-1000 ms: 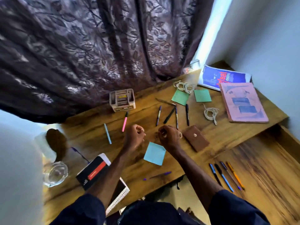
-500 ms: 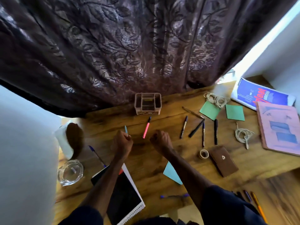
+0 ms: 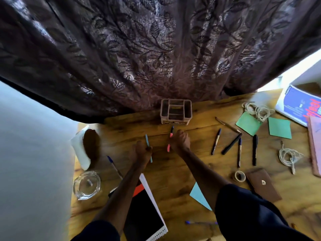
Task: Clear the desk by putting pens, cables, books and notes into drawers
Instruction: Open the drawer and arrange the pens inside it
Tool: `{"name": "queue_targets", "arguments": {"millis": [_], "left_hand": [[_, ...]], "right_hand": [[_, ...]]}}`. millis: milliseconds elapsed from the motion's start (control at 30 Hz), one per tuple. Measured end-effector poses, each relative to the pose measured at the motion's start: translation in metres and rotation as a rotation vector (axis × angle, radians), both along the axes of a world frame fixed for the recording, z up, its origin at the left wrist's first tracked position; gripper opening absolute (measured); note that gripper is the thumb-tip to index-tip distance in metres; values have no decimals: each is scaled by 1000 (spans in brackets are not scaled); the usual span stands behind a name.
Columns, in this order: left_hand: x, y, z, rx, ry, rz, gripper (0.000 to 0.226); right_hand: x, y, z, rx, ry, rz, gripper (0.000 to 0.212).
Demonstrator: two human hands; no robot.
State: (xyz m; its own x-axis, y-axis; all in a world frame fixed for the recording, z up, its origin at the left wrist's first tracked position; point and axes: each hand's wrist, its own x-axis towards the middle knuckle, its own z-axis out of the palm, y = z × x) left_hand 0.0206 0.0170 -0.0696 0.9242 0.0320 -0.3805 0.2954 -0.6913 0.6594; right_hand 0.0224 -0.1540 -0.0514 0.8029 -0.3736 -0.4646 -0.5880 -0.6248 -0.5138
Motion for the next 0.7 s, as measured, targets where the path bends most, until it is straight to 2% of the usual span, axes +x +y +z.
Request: {"name": "queue_targets", "arguments": {"millis": [100, 133, 200, 300, 400, 567, 700], "left_hand": [[-1, -2, 0, 28, 21, -2, 20], [-2, -3, 1, 31, 32, -10, 19], [-6, -6, 6, 59, 20, -34, 19], [-15, -14, 13, 79, -4, -59, 35], [-25, -28, 25, 42, 9, -96, 28], [-46, -61, 41, -11, 28, -169, 11], [-65, -99, 55, -71, 53, -174, 16]], "right_hand": [[-11, -3, 2, 51, 10, 16, 41], [-15, -5, 2, 67, 0, 28, 36], [-27, -10, -1, 96, -50, 26, 12], [-45, -14, 2, 87, -116, 14, 27], [-62, -19, 10, 41, -172, 36, 38], [-96, -45, 28, -12, -258, 3, 22], [-126, -73, 43, -30, -276, -88, 13]]}}
